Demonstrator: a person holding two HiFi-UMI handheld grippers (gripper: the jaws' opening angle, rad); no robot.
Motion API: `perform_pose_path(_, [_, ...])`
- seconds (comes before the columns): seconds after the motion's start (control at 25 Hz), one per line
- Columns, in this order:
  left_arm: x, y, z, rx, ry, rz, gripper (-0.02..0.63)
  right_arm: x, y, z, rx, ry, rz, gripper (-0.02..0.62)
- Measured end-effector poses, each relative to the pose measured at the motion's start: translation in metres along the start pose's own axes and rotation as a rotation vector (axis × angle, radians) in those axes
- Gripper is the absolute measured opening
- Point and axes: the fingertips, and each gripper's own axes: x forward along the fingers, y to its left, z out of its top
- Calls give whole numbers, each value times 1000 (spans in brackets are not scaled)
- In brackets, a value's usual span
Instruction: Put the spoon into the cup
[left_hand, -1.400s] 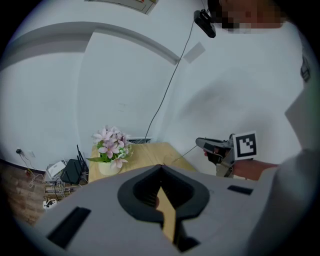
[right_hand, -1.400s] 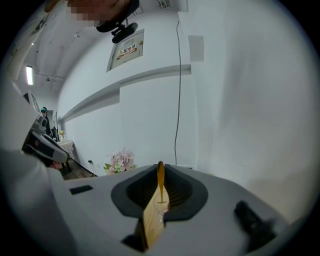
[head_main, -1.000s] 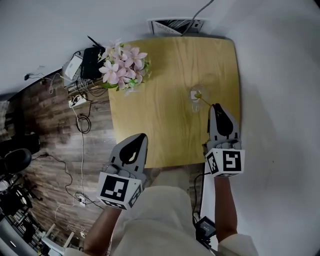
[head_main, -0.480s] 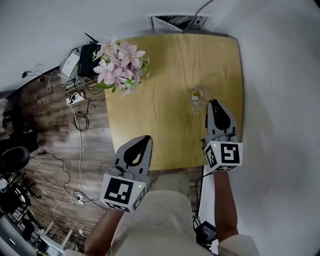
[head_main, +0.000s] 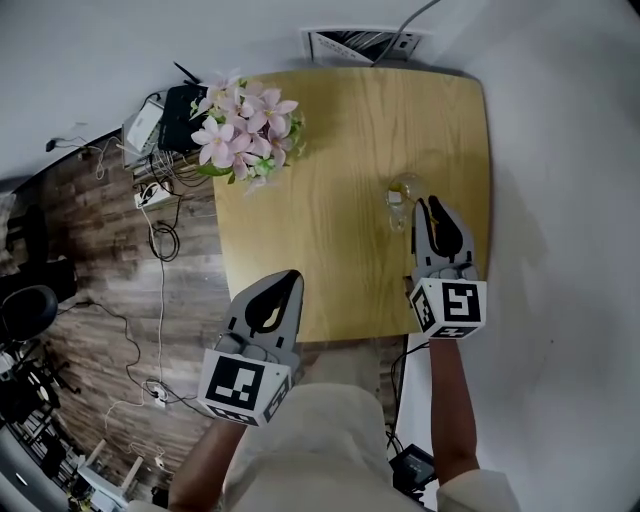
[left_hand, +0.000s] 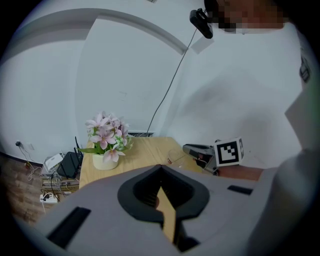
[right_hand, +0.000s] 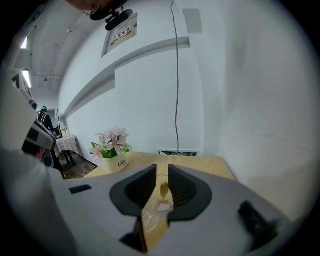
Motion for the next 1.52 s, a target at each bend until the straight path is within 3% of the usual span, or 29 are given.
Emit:
perform_pose_path(0.12, [-2, -1, 3, -1, -7, 0, 11, -3, 0, 1, -9, 8, -3, 98])
perform_pose_path(0.48, [-14, -9, 10, 10, -29, -13, 11, -23, 10, 13, -34, -1, 10, 107])
perform_pose_path(1.52, [-95, -41, 69, -2, -209, -70, 11, -171, 33, 97, -11, -91, -54, 75])
